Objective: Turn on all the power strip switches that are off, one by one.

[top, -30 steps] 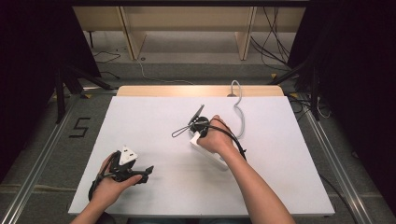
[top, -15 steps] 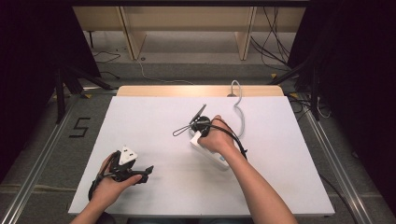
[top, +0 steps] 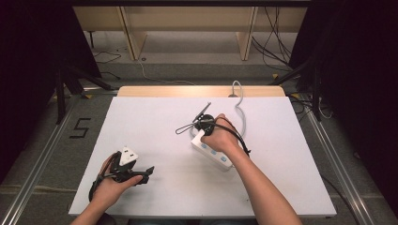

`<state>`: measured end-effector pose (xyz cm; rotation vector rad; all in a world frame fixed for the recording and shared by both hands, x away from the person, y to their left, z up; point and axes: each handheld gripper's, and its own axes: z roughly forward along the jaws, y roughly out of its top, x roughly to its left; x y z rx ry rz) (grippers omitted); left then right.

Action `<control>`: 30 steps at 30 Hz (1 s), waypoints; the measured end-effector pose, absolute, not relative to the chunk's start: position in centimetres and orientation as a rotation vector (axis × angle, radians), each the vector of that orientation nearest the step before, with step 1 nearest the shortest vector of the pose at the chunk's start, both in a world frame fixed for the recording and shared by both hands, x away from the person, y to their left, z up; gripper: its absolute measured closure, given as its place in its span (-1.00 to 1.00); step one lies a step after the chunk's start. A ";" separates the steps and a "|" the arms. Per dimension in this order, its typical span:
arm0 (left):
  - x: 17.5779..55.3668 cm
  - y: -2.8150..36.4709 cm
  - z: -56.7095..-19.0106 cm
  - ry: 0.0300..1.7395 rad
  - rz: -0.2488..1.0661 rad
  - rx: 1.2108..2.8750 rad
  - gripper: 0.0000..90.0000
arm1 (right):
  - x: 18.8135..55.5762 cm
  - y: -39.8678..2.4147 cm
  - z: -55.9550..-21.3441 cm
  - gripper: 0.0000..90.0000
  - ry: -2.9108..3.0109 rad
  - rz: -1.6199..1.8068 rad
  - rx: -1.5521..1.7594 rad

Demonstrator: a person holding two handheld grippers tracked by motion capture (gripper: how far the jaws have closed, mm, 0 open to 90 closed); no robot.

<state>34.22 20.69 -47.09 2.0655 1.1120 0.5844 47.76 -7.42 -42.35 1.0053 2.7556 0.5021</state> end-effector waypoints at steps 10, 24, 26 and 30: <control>34.2 20.7 -47.1 1.115 0.581 2.066 -0.63 | 47.6 -7.7 -42.1 1.00 2.752 0.500 0.985; 34.2 20.8 -47.1 1.115 0.585 2.070 -0.63 | 47.2 -8.6 -41.9 1.00 2.751 0.512 0.999; 34.3 20.8 -47.1 1.114 0.585 2.070 -0.63 | 47.1 -8.8 -41.8 1.00 2.751 0.512 1.009; 34.2 20.8 -47.1 1.114 0.587 2.069 -0.63 | 47.0 -9.2 -41.7 1.00 2.754 0.510 1.011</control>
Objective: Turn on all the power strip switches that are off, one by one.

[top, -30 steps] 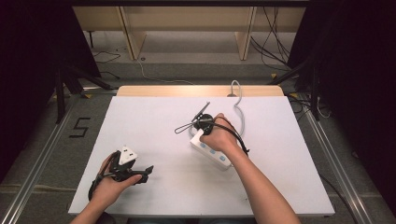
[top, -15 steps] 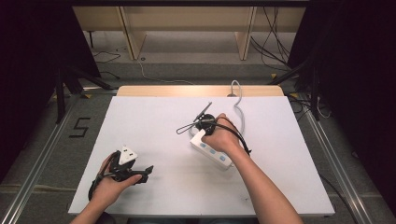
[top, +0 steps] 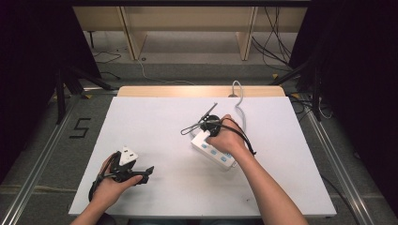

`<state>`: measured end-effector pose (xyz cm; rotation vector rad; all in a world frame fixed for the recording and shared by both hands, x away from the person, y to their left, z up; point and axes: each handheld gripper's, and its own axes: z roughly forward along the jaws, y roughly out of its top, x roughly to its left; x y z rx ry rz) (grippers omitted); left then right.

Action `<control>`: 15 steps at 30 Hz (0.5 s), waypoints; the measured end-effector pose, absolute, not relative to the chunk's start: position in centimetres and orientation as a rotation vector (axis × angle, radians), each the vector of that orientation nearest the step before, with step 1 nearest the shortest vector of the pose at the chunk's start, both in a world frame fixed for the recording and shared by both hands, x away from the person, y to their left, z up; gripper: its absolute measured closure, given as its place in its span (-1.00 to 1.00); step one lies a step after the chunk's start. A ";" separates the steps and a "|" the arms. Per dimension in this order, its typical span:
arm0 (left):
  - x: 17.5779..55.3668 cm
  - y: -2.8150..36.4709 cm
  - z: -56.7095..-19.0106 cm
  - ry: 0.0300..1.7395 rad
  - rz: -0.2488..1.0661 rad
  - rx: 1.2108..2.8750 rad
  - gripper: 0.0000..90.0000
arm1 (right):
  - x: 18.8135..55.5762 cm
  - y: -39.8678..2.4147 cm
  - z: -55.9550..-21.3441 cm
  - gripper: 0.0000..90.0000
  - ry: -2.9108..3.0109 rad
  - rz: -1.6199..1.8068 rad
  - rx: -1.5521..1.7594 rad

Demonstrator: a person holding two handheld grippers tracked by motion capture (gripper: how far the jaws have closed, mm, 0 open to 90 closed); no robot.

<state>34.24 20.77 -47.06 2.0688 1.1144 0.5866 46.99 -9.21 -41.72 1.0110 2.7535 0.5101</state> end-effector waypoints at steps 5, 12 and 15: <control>34.2 20.8 -47.1 1.114 0.587 2.069 -0.63 | 46.7 -9.8 -41.7 1.00 2.752 0.502 1.029; 34.2 20.7 -47.1 1.114 0.588 2.069 -0.63 | 46.6 -10.5 -41.6 1.00 2.747 0.497 1.045; 34.2 20.8 -47.1 1.115 0.588 2.070 -0.63 | 46.5 -10.6 -41.6 1.00 2.746 0.503 1.045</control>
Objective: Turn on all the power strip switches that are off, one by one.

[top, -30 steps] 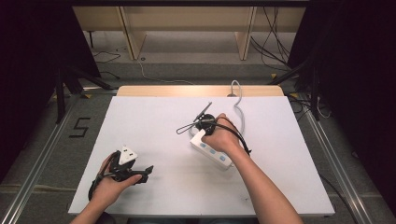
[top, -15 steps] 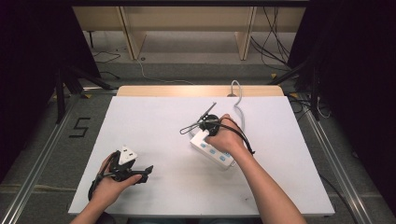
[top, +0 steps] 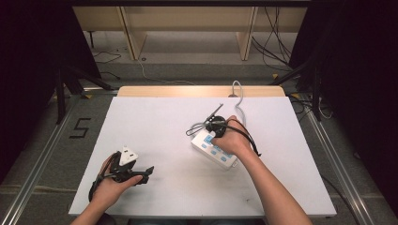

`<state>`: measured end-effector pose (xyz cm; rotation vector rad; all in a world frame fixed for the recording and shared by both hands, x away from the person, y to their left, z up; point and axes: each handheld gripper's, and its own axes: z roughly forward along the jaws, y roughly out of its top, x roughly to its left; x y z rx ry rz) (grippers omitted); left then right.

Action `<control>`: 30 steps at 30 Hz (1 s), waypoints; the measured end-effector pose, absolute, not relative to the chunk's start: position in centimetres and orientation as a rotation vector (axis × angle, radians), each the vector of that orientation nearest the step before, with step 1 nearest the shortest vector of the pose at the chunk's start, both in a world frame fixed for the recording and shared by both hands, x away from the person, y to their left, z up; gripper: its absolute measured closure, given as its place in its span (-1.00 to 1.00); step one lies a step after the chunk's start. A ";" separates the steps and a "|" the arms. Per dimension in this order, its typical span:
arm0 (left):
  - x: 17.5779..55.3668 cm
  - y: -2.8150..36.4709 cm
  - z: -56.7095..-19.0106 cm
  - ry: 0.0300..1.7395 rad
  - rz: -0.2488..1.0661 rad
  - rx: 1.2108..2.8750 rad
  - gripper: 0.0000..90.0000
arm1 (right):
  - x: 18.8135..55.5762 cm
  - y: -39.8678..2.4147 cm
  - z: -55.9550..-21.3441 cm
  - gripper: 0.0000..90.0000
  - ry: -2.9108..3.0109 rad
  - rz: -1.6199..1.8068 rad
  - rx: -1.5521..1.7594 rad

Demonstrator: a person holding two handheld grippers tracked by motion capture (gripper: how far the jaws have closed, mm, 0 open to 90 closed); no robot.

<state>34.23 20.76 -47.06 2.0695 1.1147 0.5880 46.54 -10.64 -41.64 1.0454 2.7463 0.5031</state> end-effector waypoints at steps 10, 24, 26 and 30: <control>34.2 20.8 -47.1 1.115 0.588 2.068 -0.63 | 46.4 -11.0 -41.5 1.00 2.751 0.492 1.049; 34.2 20.7 -47.1 1.115 0.589 2.067 -0.63 | 46.0 -12.2 -41.4 1.00 2.748 0.479 1.073; 34.2 20.7 -47.1 1.115 0.590 2.067 -0.63 | 45.9 -12.3 -41.4 1.00 2.751 0.475 1.072; 34.2 20.7 -47.1 1.116 0.590 2.066 -0.63 | 45.8 -12.5 -41.4 1.00 2.756 0.476 1.076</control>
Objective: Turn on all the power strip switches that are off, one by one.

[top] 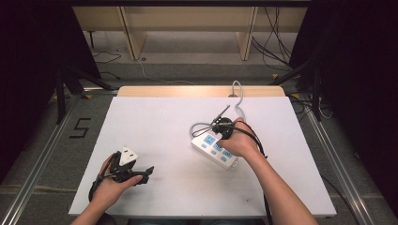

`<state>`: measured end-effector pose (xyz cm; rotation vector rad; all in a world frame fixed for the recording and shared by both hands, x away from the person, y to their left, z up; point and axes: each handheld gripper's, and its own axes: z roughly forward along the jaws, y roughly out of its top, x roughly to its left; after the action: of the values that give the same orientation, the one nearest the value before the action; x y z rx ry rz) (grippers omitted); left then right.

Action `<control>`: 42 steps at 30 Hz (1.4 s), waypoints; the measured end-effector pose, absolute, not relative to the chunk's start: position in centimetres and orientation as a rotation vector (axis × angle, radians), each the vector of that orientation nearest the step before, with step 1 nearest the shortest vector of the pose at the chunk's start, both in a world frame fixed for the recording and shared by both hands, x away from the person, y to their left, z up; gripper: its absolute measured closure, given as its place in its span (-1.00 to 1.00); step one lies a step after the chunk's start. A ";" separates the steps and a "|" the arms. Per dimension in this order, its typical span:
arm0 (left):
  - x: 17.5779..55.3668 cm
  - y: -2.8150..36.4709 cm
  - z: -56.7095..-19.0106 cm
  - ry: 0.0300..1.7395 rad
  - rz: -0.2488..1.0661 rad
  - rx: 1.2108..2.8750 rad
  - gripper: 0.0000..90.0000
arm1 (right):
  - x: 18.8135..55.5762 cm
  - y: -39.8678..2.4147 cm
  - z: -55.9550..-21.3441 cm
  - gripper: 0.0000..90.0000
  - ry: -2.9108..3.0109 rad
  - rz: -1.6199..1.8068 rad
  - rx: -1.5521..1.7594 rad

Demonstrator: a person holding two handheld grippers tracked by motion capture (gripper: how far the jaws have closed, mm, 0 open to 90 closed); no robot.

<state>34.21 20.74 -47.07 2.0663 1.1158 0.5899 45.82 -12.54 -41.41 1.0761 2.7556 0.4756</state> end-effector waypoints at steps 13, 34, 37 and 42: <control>34.2 20.7 -47.1 1.116 0.591 2.067 -0.63 | 45.4 -13.3 -41.3 1.00 2.762 0.459 1.087; 34.2 20.7 -47.1 1.119 0.591 2.065 -0.63 | 44.7 -13.9 -41.8 1.00 2.803 0.407 1.110; 34.2 20.7 -47.1 1.119 0.591 2.064 -0.63 | 44.6 -13.9 -41.7 1.00 2.799 0.411 1.107; 34.2 20.7 -47.1 1.117 0.591 2.065 -0.63 | 44.4 -13.9 -41.9 1.00 2.804 0.401 1.107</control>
<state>34.21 20.73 -47.07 2.0649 1.1171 0.5913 44.44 -13.89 -41.90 1.1068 2.8042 0.4012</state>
